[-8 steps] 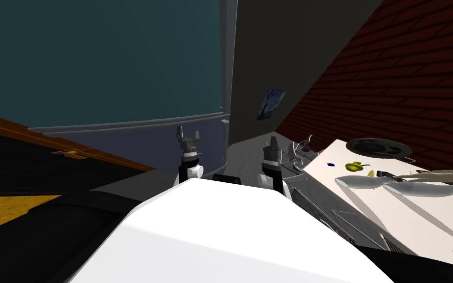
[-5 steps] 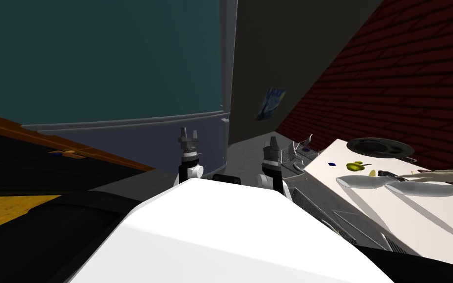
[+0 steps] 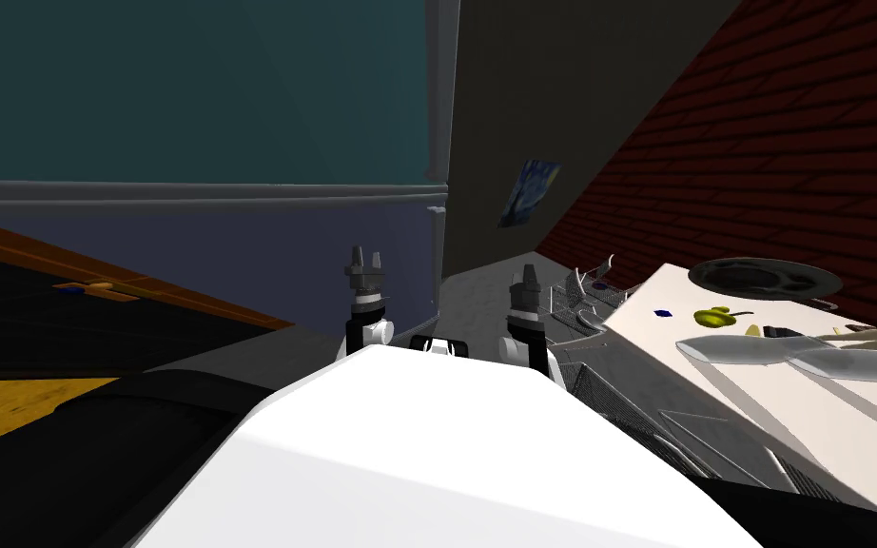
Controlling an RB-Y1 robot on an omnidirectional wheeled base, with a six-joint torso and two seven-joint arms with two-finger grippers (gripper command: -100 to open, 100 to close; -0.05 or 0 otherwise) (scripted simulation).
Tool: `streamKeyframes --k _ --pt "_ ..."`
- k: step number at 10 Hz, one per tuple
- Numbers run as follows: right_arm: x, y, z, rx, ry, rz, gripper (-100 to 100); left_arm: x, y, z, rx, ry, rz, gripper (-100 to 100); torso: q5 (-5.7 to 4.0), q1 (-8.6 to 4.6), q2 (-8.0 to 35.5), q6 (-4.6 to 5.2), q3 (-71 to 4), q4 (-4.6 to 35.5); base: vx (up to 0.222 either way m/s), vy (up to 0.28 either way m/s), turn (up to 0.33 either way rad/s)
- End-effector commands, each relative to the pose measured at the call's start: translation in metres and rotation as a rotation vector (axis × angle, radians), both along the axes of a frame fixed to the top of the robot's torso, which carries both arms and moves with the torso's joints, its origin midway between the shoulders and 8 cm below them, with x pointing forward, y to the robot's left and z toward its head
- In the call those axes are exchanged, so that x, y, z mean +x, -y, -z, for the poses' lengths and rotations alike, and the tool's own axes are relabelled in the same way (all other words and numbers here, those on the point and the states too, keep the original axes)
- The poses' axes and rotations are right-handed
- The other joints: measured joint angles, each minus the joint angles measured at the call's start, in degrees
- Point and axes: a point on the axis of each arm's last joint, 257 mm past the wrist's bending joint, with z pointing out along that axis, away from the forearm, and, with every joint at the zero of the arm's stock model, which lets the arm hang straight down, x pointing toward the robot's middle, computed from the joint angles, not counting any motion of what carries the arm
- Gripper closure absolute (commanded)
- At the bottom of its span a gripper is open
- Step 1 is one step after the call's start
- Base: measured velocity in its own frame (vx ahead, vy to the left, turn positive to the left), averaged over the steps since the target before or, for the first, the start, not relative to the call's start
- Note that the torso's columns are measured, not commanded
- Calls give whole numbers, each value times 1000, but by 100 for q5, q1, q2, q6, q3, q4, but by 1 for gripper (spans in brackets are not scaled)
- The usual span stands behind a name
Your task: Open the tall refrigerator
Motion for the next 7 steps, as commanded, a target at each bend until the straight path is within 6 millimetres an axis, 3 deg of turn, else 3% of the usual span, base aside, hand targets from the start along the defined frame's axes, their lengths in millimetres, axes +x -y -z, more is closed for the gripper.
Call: streamKeyframes --k 1,2,4,7 --pt "0 0 0 0 0 0 0 0 0 0 0 0 0 0 0 0 423 0 -846 423 0 0 0" --pt "0 0 0 0 0 0 0 3 4 -1 39 -7 19 -100 0 0 846 0 -1692 846 8 -11 8" --pt "0 0 0 0 -1 0 0 8 8 -4 95 -16 42 -100 -1 -4 1091 0 -2200 1091 8 -34 14" --pt "0 0 0 0 -1 0 0 18 9 -14 167 -21 59 -100 -1 -4 1109 0 -2232 1113 17 -60 22"
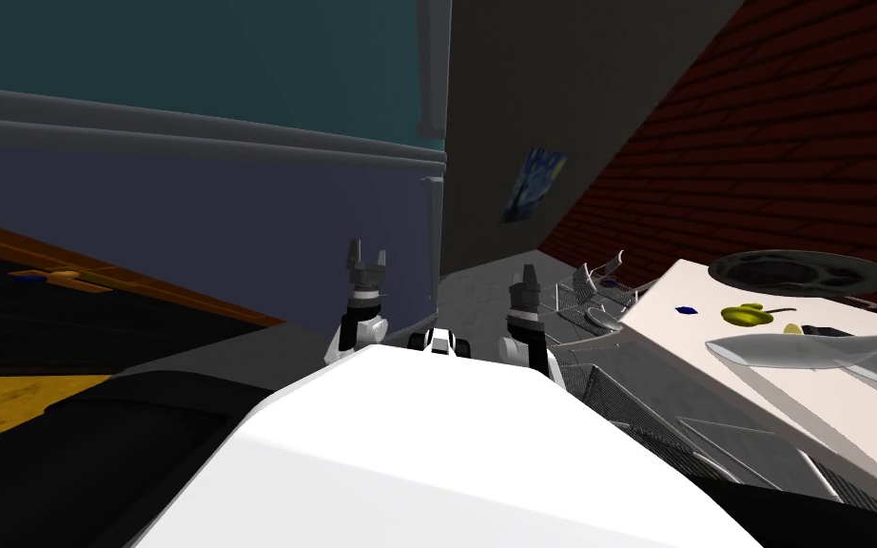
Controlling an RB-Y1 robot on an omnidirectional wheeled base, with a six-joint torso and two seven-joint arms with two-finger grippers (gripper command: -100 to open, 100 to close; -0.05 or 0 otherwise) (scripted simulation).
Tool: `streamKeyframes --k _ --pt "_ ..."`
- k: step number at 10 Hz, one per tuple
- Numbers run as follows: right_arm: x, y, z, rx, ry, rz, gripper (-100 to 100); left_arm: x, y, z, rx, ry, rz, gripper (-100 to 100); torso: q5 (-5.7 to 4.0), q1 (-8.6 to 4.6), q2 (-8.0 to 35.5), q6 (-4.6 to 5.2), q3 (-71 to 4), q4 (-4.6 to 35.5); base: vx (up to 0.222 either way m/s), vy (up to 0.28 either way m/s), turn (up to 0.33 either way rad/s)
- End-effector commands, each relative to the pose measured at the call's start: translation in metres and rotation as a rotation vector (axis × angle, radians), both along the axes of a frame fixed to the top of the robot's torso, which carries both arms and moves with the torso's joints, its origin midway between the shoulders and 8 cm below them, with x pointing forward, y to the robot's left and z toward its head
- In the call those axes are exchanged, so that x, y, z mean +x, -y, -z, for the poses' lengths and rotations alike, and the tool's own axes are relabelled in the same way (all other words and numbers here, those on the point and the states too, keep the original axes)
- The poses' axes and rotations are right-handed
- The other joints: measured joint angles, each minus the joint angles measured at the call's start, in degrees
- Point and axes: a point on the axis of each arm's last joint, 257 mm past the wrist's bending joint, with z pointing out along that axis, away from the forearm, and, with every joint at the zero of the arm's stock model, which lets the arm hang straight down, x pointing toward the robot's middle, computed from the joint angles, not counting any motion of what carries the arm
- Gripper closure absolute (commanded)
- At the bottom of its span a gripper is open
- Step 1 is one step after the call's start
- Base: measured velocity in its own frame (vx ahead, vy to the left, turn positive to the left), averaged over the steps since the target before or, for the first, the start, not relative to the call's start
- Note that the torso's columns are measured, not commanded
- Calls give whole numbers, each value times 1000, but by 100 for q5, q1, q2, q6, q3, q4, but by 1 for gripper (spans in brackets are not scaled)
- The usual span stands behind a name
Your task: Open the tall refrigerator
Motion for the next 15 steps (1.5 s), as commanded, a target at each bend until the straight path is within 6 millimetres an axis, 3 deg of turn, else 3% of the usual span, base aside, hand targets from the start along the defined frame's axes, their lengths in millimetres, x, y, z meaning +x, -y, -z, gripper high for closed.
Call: streamKeyframes --k 1,7,15 --pt "0 0 0 0 0 0 0 10 -1 -11 57 -2 8 -100 0 -2 3 0 1 1 22 -83 32" --pt "0 0 0 0 0 0 0 35 -18 -56 131 24 -31 -100 0 -1 2 0 1 1 33 -105 37" --pt "0 0 0 0 0 0 0 54 -43 -112 136 61 -93 -100 0 -3 7 -1 4 3 24 -94 31"
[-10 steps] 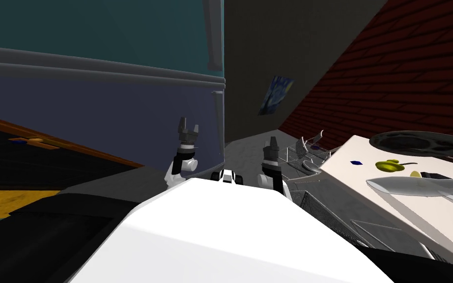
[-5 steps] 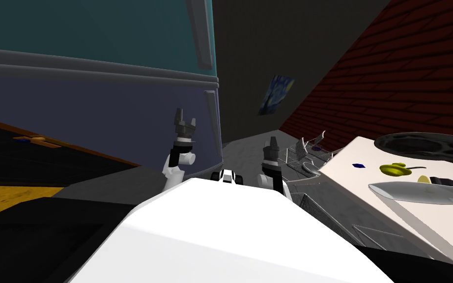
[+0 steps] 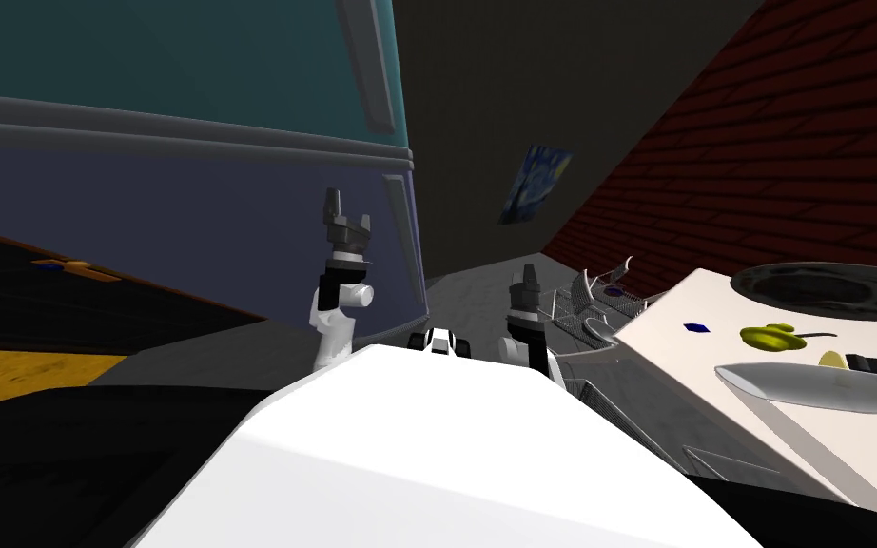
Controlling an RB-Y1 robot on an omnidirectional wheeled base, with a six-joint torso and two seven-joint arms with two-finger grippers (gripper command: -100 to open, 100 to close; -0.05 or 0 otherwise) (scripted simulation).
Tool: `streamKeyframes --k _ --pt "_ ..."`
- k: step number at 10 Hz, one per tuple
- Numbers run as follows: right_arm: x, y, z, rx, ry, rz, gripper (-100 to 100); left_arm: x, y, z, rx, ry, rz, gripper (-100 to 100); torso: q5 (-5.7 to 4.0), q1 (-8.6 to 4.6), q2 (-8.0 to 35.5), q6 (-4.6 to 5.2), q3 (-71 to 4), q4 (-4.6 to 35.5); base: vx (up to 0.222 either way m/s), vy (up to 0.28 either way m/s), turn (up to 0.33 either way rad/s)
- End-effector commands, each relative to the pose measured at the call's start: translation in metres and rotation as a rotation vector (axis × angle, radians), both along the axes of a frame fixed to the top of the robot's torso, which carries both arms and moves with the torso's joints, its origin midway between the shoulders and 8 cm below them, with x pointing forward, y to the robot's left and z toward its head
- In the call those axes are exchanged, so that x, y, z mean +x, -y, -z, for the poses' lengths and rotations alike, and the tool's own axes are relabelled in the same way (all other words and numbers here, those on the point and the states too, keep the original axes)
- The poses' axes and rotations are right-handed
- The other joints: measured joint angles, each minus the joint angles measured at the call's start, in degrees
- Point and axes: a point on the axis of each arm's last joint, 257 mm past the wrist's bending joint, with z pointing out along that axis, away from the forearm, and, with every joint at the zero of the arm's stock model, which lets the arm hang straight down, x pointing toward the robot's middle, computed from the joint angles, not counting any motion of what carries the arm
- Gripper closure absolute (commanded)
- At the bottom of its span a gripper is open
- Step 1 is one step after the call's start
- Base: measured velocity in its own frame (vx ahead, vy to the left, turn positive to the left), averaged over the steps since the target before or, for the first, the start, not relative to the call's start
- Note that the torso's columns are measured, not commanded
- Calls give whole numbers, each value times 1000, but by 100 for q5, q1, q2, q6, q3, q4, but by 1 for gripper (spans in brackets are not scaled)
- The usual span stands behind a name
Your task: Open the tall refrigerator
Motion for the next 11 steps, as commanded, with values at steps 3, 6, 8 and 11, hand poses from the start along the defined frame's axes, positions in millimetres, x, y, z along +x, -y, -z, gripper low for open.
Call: streamKeyframes --k 3,6,8,11 --pt "0 0 0 0 0 0 0 8 -16 -31 -16 19 -35 -100 2 10 -8 -1 -7 0 25 -77 39" --pt "0 0 0 0 0 0 0 10 -30 -55 -37 37 -60 -100 -11 0 -26 4 -27 5 26 -102 33" --pt "0 0 0 0 0 0 0 9 -45 -74 -62 49 -88 -100 5 21 -18 0 -13 -4 37 -87 34" --pt "0 0 0 0 0 0 0 8 -50 -90 -81 65 -92 -100 4 22 -17 -1 -15 -2 24 -66 32"
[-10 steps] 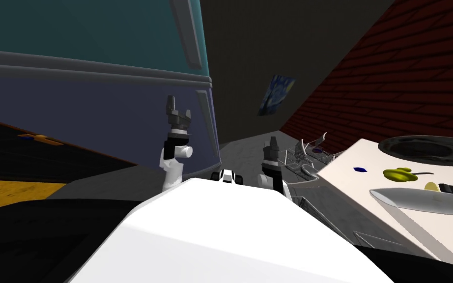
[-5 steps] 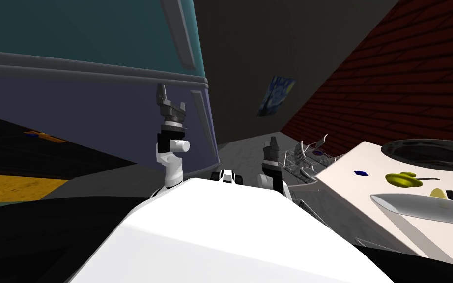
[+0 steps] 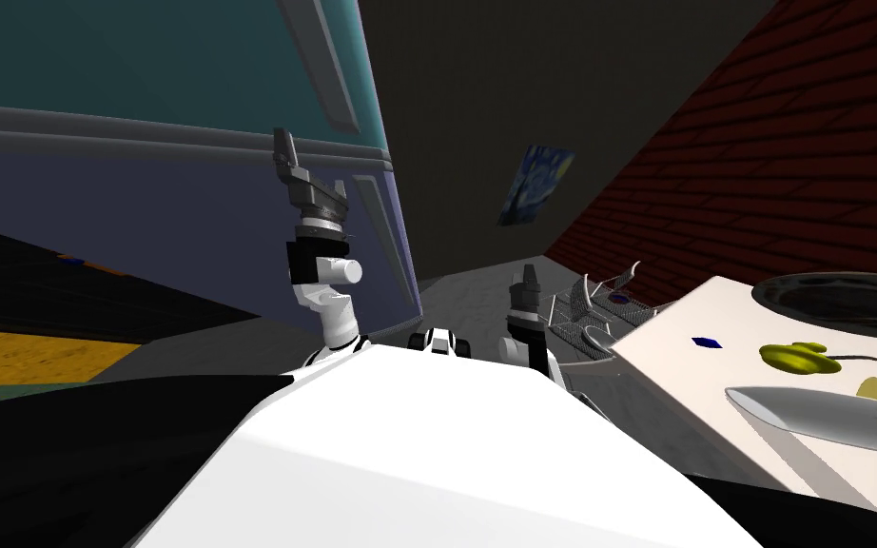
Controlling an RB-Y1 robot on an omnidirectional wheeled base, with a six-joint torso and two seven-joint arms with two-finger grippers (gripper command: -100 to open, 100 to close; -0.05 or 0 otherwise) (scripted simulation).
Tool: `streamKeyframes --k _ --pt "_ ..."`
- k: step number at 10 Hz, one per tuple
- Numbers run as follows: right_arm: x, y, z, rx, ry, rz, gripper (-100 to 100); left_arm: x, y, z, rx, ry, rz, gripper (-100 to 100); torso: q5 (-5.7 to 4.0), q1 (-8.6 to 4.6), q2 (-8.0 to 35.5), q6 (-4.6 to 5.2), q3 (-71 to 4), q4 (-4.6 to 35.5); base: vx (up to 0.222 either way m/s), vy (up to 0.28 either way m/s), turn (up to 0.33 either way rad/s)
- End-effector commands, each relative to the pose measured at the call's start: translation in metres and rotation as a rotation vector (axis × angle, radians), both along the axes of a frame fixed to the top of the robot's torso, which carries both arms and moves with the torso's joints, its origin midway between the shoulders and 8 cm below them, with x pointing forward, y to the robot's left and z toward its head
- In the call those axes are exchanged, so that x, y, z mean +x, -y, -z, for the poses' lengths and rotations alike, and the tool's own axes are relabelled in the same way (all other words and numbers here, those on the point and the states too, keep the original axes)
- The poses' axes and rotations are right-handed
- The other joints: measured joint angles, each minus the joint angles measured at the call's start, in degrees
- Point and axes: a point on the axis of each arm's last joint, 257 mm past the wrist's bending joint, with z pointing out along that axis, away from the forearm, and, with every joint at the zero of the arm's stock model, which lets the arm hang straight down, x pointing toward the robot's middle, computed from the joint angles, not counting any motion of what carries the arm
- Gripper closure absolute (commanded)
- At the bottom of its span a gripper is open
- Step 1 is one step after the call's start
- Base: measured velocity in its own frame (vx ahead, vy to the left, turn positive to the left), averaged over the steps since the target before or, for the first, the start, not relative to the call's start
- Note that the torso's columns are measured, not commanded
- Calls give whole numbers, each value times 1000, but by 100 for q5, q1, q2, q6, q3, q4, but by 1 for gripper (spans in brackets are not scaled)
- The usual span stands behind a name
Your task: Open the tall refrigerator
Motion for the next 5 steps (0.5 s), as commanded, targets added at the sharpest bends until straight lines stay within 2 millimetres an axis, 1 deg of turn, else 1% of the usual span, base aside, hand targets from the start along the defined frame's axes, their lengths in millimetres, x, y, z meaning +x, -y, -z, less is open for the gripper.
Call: streamKeyframes --k 1,3,4,5 --pt "0 0 0 0 0 0 0 -1 -12 -18 -27 13 -14 -100 -8 -1 3 7 -5 7 29 -70 22" --pt "0 0 0 0 0 0 0 -5 -27 -35 -66 27 -30 -100 -10 -23 -6 3 -6 0 42 -116 62" --pt "0 0 0 0 0 0 0 -5 -25 -39 -68 32 -25 -100 -26 -25 -12 8 -21 15 10 -102 49" --pt "0 0 0 0 0 0 0 -6 -33 -44 -91 32 -31 -100 -49 -31 -8 27 -29 28 -9 -71 17"
